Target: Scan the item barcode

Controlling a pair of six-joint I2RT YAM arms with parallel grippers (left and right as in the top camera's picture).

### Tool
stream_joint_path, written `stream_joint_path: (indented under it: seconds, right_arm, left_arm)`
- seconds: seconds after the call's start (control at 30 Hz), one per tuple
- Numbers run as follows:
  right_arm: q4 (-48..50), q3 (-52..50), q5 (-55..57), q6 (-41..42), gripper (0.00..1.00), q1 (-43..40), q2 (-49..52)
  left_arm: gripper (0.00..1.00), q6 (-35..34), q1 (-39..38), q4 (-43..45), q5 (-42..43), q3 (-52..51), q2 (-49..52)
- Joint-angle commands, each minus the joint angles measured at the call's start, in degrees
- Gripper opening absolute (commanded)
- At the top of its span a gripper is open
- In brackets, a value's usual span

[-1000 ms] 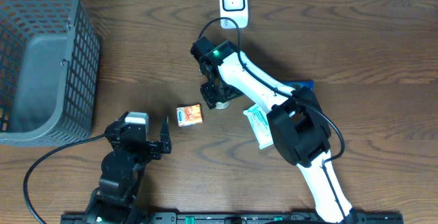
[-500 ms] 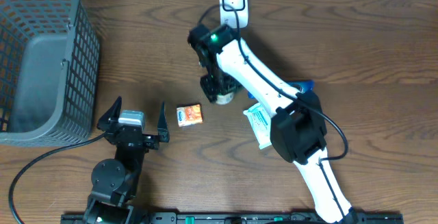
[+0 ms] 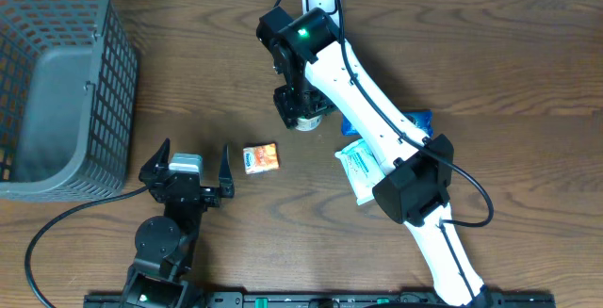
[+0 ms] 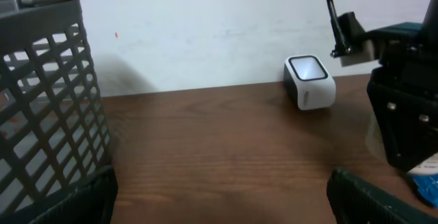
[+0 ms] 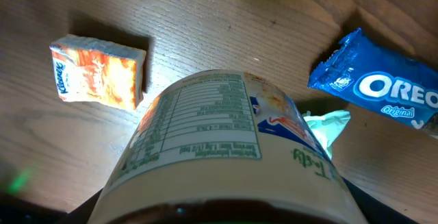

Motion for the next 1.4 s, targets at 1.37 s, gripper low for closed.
stream_joint_path:
  seconds: [1.37]
  right_arm:
    - [-0.22,-21.92,-29.81,12.52,0.44,-1.57,-3.1]
  left_arm:
    - [0.98,0.09,5.7,-51.1,-0.7,-0.39,-17.73]
